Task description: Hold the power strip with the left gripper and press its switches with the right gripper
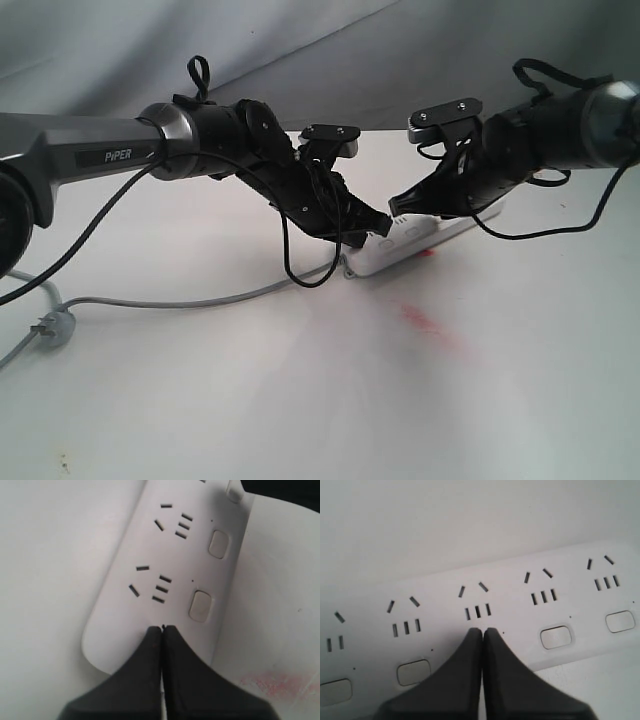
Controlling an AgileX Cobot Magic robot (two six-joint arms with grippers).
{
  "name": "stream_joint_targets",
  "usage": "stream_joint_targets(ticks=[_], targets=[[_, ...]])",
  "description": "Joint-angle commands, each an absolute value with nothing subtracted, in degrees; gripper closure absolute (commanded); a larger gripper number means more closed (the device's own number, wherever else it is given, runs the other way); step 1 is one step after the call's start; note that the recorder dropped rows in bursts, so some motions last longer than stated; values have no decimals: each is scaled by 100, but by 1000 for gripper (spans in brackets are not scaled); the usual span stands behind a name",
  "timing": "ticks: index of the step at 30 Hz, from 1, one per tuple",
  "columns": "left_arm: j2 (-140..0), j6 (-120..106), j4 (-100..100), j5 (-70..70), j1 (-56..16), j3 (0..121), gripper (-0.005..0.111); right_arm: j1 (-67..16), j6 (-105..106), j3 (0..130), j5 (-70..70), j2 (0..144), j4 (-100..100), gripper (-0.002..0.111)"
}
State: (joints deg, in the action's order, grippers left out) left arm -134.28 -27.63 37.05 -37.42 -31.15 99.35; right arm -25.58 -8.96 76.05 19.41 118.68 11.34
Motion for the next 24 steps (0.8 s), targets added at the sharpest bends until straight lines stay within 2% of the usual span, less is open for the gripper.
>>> stream_joint_targets(ticks=[1,24], targets=[[-13465,-2707,3716,-3784,-3138,9945,107,-2513,-833,7581,1992,11835,1245,108],[-13465,-2707,3716,-3795,-3138,9945,107,-2513,-857,7581,1934,12175,1273,108]])
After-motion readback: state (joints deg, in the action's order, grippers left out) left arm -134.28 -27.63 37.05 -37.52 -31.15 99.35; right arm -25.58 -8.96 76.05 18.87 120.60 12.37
